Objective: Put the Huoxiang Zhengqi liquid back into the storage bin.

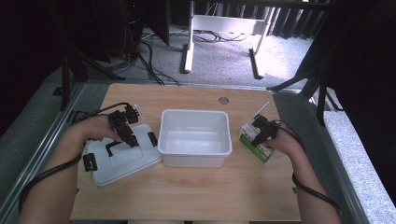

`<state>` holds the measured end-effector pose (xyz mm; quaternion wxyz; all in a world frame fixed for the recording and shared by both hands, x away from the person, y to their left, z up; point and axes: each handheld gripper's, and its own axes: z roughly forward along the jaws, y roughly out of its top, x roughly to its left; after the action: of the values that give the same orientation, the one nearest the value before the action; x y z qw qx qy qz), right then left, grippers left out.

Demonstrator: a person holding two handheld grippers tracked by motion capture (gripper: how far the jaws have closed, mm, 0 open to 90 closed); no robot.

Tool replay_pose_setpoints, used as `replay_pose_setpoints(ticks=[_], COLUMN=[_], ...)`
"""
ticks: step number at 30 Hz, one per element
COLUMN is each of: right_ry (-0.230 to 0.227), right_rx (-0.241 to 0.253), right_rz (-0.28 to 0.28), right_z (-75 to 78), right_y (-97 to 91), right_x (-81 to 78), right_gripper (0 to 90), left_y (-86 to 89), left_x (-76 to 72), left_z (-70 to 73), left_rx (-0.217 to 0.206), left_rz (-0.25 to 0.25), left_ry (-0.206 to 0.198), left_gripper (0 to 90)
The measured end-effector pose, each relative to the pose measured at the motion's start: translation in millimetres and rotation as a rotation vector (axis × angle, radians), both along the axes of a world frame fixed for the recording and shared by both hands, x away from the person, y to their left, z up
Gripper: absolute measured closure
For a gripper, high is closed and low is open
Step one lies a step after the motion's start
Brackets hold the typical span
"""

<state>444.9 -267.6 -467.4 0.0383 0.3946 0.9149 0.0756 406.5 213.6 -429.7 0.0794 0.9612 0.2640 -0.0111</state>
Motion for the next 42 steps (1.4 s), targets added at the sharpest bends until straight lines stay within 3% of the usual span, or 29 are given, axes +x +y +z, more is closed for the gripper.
replay_pose_setpoints(ticks=[2,7,11,24,28,37,42], right_ry=[0.003,0.064,0.071,-0.001,-0.046,-0.132,-0.155], right_rx=[-0.024,-0.019,-0.030,-0.037,-0.031,-0.041,-0.024], right_rz=[0.006,0.045,0.077,0.142,0.179,0.282,0.340], right_z=[1.7,6.4,13.6,79.7,103.6,157.8,176.0], right_y=[0.9,-0.8,-0.3,2.3,6.9,38.5,60.6], right_x=[1.0,3.4,3.2,-1.4,-4.8,-18.3,-26.2], right_gripper=[61.5,62.0,62.2,62.4,62.5,62.5,62.5], left_y=[0.0,1.1,0.1,-4.6,-4.6,-4.9,-4.0], left_x=[-0.2,0.7,0.8,-0.5,-0.4,-1.3,-1.7], left_z=[0.2,0.4,0.8,3.3,4.4,5.2,4.2], left_rx=[-0.002,-0.005,-0.007,-0.004,-0.008,-0.007,-0.002], left_rz=[-0.003,0.003,0.006,-0.013,-0.017,-0.016,-0.017], left_ry=[-0.006,0.009,0.016,0.014,0.015,0.015,0.020], left_gripper=[39.9,39.9,39.9,39.9,39.9,40.0,40.0])
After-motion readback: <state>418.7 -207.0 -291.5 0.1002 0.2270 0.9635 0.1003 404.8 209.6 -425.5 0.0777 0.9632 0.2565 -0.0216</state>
